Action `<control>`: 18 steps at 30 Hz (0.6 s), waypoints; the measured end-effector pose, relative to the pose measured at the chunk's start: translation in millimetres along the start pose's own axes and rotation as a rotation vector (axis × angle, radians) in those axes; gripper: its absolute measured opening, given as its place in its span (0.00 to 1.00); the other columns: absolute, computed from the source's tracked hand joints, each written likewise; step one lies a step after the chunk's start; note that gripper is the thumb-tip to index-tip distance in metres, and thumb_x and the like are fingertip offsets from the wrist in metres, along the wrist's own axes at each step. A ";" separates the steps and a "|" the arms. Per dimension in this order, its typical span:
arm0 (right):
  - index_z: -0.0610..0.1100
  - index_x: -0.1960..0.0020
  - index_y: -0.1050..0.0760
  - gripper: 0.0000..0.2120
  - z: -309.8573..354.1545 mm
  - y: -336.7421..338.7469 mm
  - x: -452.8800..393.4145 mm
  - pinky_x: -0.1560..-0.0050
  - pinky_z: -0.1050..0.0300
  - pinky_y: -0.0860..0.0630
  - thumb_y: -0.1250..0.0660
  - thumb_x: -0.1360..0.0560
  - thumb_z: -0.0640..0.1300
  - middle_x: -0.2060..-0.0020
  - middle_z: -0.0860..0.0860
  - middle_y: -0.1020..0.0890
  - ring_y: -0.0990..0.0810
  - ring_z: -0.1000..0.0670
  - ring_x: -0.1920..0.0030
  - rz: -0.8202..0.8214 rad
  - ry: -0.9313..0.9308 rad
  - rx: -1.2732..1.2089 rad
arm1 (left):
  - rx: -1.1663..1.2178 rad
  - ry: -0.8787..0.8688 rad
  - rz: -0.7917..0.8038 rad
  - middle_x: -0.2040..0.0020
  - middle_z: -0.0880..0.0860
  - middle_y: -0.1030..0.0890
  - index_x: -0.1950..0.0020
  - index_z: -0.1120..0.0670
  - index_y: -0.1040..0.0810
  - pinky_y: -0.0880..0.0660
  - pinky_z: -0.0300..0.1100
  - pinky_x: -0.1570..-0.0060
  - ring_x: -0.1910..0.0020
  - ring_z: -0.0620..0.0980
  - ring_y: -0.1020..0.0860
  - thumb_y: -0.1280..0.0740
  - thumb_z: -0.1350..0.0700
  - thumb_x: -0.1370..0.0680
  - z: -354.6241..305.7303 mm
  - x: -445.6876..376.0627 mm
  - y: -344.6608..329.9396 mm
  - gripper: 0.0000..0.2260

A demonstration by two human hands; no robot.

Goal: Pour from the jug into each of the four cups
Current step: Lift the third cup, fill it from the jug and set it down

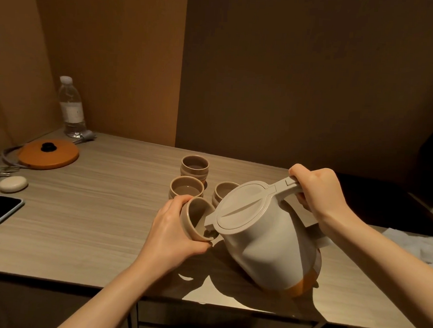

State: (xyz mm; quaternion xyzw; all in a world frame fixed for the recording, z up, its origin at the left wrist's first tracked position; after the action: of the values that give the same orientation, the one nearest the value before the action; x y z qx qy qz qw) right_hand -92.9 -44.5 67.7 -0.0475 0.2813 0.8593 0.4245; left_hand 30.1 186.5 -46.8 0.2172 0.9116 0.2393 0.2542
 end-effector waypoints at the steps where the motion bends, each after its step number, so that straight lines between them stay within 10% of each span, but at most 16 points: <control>1: 0.43 0.79 0.30 0.22 0.5 -0.5 -0.2 0.62 0.48 0.34 0.38 0.28 0.48 0.80 0.46 0.28 0.31 0.48 0.73 0.001 0.004 0.003 | 0.002 0.001 0.000 0.39 0.44 0.26 0.34 0.46 0.32 0.27 0.48 0.39 0.38 0.46 0.28 0.18 0.48 0.44 0.6 0.0 -0.1 0.41; 18: 0.45 0.83 0.31 0.22 3.6 -5.8 -0.2 0.62 0.45 0.33 0.39 0.32 0.52 0.83 0.50 0.30 0.31 0.47 0.73 0.014 0.030 0.053 | 0.037 0.019 -0.004 0.41 0.41 0.26 0.35 0.43 0.33 0.28 0.41 0.43 0.39 0.43 0.28 0.18 0.46 0.45 9.0 3.4 -0.8 0.42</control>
State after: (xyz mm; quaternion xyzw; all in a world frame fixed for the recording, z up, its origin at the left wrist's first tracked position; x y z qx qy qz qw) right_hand -87.8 -39.9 68.2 -0.0472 0.3107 0.8536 0.4154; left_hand 32.4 190.6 -55.2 0.2179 0.9185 0.2240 0.2421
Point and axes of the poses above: each hand's wrist, its own x-axis away from the middle knuckle, its own y-axis out of the back of the hand, z = x × y, the point moved 6 cm from there along -x, towards the middle knuckle
